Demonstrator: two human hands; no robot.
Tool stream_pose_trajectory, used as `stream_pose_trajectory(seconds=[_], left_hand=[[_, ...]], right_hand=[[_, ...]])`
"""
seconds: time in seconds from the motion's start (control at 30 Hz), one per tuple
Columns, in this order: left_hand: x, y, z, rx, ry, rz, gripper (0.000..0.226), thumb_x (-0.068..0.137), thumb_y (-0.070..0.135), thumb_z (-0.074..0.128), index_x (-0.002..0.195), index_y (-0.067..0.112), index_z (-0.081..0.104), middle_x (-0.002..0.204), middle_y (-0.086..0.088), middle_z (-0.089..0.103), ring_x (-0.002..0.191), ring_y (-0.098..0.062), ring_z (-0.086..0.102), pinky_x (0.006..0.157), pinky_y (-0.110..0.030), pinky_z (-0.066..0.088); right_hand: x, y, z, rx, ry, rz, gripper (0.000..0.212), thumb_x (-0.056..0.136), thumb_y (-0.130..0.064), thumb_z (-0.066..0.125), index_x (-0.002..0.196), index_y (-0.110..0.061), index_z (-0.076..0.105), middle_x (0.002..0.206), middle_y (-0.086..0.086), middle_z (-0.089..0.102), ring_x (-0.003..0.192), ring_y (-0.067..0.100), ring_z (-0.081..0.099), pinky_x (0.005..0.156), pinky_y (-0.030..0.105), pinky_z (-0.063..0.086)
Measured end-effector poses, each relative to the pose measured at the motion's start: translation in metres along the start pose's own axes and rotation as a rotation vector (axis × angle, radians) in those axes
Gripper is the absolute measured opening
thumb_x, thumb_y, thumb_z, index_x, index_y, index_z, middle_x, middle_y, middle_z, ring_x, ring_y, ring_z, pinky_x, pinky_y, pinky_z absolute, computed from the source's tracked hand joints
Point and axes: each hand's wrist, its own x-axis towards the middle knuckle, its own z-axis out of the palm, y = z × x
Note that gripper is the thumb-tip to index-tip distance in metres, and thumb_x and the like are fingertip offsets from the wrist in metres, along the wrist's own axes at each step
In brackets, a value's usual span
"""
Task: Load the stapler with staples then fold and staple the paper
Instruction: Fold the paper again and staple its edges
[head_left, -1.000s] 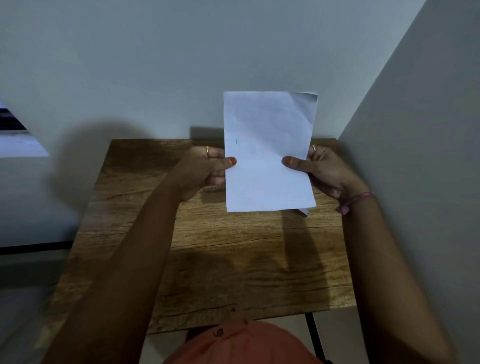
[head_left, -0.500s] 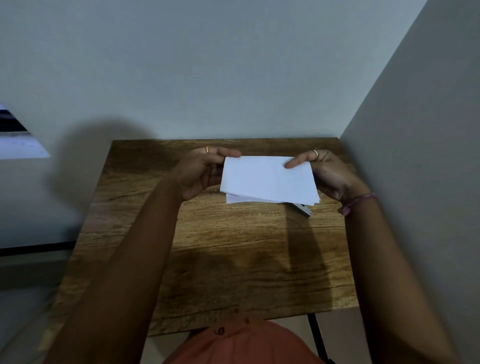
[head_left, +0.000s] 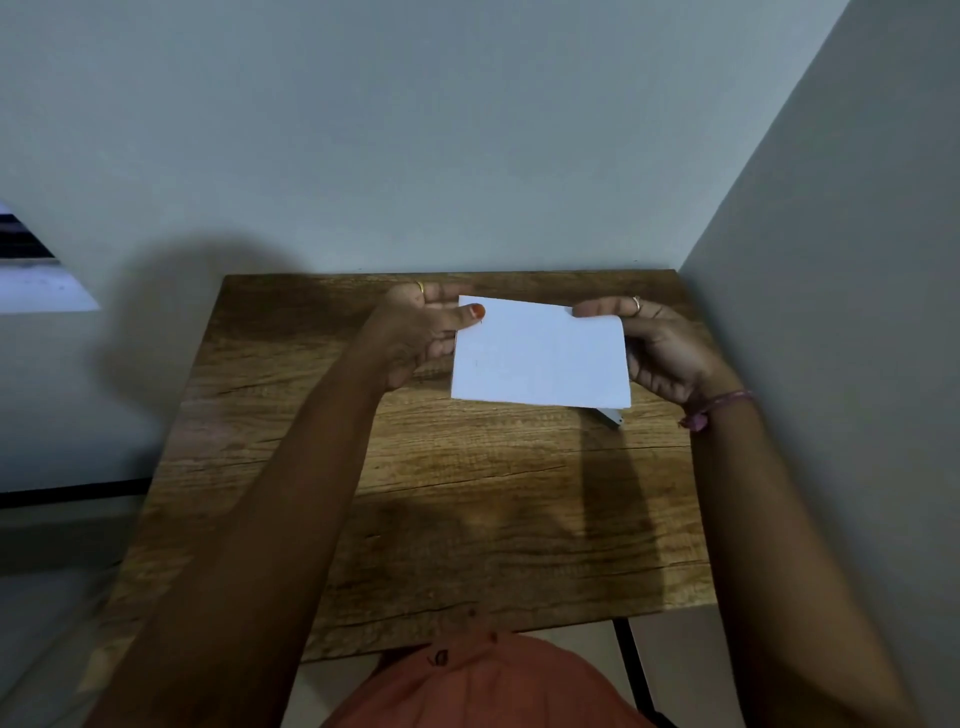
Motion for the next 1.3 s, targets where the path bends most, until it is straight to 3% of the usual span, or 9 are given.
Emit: stream_pose_trajectory(seconds=[0.17, 0.23, 0.3, 0.4, 0.47, 0.57, 0.9, 1.1, 1.3], left_hand=[[0.0, -0.002, 0.002, 0.051, 0.009, -0.024, 0.023, 0.08, 0.004, 0.073, 0.1, 0.003, 0.063, 0.09, -0.006, 0.076, 0.086, -0.02, 0.073, 0.061, -0.025, 0.058], [0.0, -0.001, 0.003, 0.085, 0.004, -0.045, 0.023, 0.08, 0.005, 0.072, 0.101, 0.002, 0.062, 0.086, -0.005, 0.077, 0.084, -0.019, 0.073, 0.061, -0.025, 0.058], [-0.002, -0.001, 0.007, 0.128, -0.026, -0.048, 0.019, 0.082, 0.005, 0.071, 0.099, 0.001, 0.063, 0.083, -0.004, 0.077, 0.082, -0.018, 0.074, 0.06, -0.024, 0.058], [-0.005, 0.0, 0.016, 0.167, -0.079, -0.055, 0.008, 0.085, 0.004, 0.067, 0.092, 0.003, 0.065, 0.078, -0.002, 0.077, 0.076, -0.014, 0.074, 0.058, -0.021, 0.056], [-0.006, 0.002, 0.023, 0.205, -0.111, -0.06, 0.005, 0.086, 0.004, 0.066, 0.091, 0.005, 0.066, 0.078, 0.0, 0.077, 0.076, -0.012, 0.073, 0.058, -0.02, 0.056], [-0.009, 0.005, 0.031, 0.254, -0.15, -0.059, 0.004, 0.088, 0.007, 0.064, 0.091, 0.008, 0.067, 0.077, 0.002, 0.076, 0.075, -0.01, 0.073, 0.058, -0.019, 0.055], [-0.014, 0.01, 0.041, 0.318, -0.115, -0.047, 0.005, 0.088, 0.007, 0.065, 0.093, 0.006, 0.066, 0.083, -0.003, 0.072, 0.067, -0.005, 0.071, 0.059, -0.019, 0.057], [-0.015, 0.009, 0.042, 0.23, -0.076, -0.031, 0.008, 0.086, 0.014, 0.068, 0.09, 0.007, 0.066, 0.074, 0.001, 0.076, 0.07, -0.009, 0.072, 0.055, -0.02, 0.055], [-0.008, 0.005, 0.046, 0.478, 0.073, 0.138, 0.012, 0.088, 0.025, 0.066, 0.079, 0.018, 0.069, 0.074, 0.007, 0.072, 0.064, -0.004, 0.066, 0.056, -0.02, 0.052]], right_hand=[[-0.001, 0.003, -0.009, 0.051, 0.0, -0.025, 0.052, 0.082, 0.016, 0.03, 0.087, -0.008, 0.076, 0.107, 0.014, 0.072, 0.102, 0.024, 0.068, 0.076, 0.029, 0.058], [0.0, -0.001, -0.013, 0.11, 0.021, -0.086, 0.046, 0.079, 0.014, 0.027, 0.082, -0.003, 0.07, 0.113, 0.019, 0.068, 0.113, 0.032, 0.062, 0.087, 0.035, 0.055], [0.002, -0.007, -0.011, 0.041, 0.046, -0.116, 0.036, 0.085, 0.006, 0.032, 0.083, -0.005, 0.066, 0.109, 0.017, 0.07, 0.112, 0.029, 0.062, 0.09, 0.031, 0.052], [0.008, -0.012, 0.001, -0.343, 0.061, -0.116, 0.013, 0.091, -0.018, 0.06, 0.092, -0.014, 0.072, 0.102, 0.008, 0.073, 0.099, 0.02, 0.067, 0.086, 0.027, 0.053], [0.012, -0.013, 0.014, -0.482, -0.002, -0.058, 0.02, 0.083, -0.027, 0.07, 0.098, -0.015, 0.073, 0.099, 0.01, 0.074, 0.089, 0.019, 0.069, 0.079, 0.03, 0.055], [0.016, -0.013, 0.03, -0.444, -0.069, 0.019, 0.026, 0.078, -0.025, 0.075, 0.101, -0.012, 0.073, 0.095, 0.013, 0.075, 0.08, 0.021, 0.071, 0.063, 0.029, 0.056], [0.021, -0.001, 0.034, -0.337, -0.006, 0.023, 0.031, 0.064, -0.029, 0.082, 0.091, -0.015, 0.077, 0.09, 0.012, 0.076, 0.075, 0.021, 0.072, 0.065, 0.031, 0.058], [0.018, -0.004, 0.037, -0.384, 0.059, -0.009, 0.017, 0.075, -0.024, 0.078, 0.09, -0.016, 0.077, 0.089, 0.011, 0.076, 0.078, 0.025, 0.073, 0.069, 0.036, 0.059], [0.015, -0.011, 0.045, -0.332, 0.098, 0.024, 0.018, 0.079, -0.019, 0.075, 0.093, -0.006, 0.075, 0.088, 0.015, 0.075, 0.074, 0.024, 0.073, 0.06, 0.029, 0.057]])
